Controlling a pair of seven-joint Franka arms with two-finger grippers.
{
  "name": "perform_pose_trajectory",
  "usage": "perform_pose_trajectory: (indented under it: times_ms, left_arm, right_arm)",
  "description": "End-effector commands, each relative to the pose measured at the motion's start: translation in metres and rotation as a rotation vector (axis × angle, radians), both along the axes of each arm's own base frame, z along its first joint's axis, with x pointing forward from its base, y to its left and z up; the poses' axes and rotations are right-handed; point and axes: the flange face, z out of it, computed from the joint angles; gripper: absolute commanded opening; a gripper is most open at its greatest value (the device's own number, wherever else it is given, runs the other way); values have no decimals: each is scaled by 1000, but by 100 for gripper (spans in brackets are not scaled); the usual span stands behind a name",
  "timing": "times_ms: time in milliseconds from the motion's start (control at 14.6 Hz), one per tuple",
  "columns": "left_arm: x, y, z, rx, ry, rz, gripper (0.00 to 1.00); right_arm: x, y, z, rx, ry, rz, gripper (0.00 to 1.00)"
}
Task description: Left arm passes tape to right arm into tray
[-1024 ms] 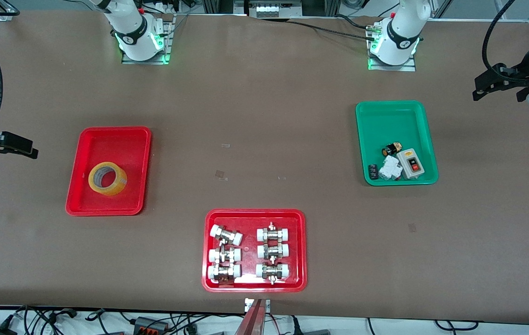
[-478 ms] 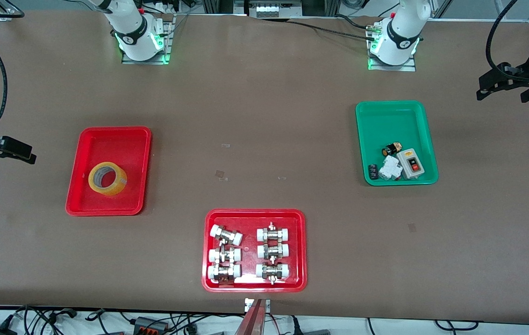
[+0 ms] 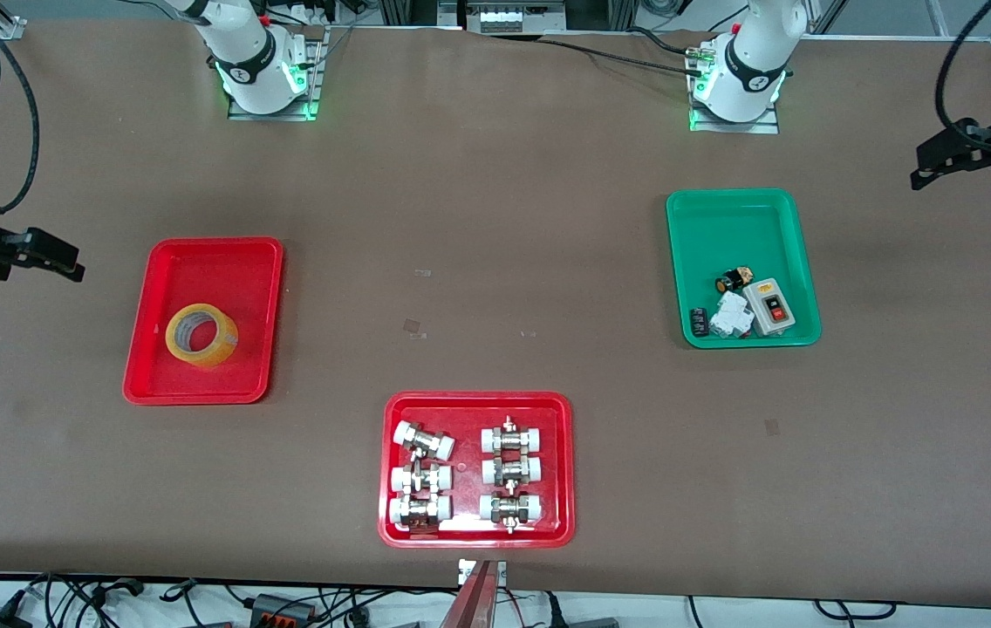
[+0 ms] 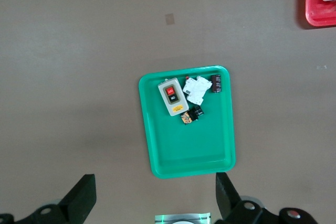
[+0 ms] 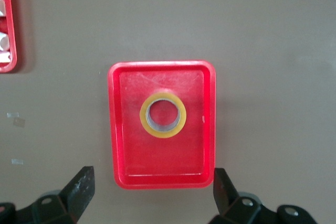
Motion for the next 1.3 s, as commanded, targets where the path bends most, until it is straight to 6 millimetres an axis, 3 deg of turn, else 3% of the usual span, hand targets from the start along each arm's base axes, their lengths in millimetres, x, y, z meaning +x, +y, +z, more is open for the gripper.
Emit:
perform_pose_trajectory:
  times_ms: [0, 273, 1229]
  left_arm:
    - [2, 4, 3, 13, -11, -24, 100]
    - [2, -1, 3, 13, -10, -31, 100]
    - [1, -8, 5, 14, -10, -34, 100]
  right_arm:
    - [-25, 5, 7, -12, -15, 21, 100]
    - [-36, 3, 7, -7, -6, 21, 100]
    - [-44, 14, 21, 1, -3, 36, 100]
